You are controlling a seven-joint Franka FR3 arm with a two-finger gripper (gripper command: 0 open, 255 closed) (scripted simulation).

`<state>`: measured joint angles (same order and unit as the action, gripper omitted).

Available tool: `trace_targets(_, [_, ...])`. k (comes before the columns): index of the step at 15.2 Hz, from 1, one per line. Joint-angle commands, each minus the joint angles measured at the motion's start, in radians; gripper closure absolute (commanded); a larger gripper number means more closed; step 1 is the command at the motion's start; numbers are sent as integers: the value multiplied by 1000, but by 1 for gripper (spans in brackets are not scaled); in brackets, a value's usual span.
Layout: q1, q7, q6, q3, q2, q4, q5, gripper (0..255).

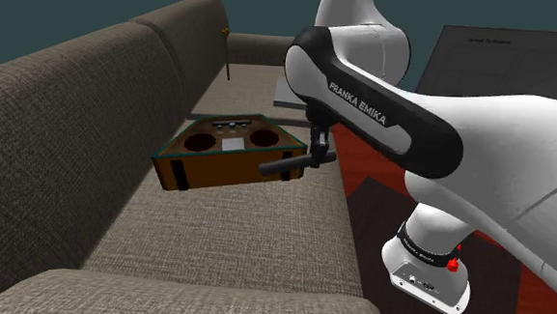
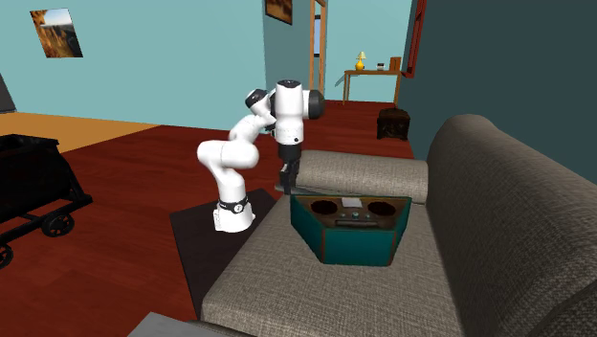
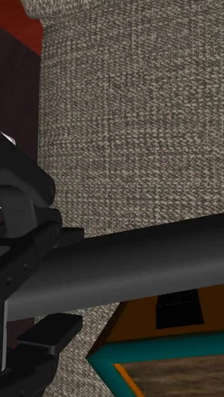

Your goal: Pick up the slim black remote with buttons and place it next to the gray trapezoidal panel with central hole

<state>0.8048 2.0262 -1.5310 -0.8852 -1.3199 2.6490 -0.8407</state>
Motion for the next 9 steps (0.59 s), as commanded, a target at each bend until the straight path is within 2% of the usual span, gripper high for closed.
trace_targets(1, [77,-42,-57,-31,64,-33,-9,255])
trace_targets(9, [389,-152,-199,-170,298,-222,-2,255])
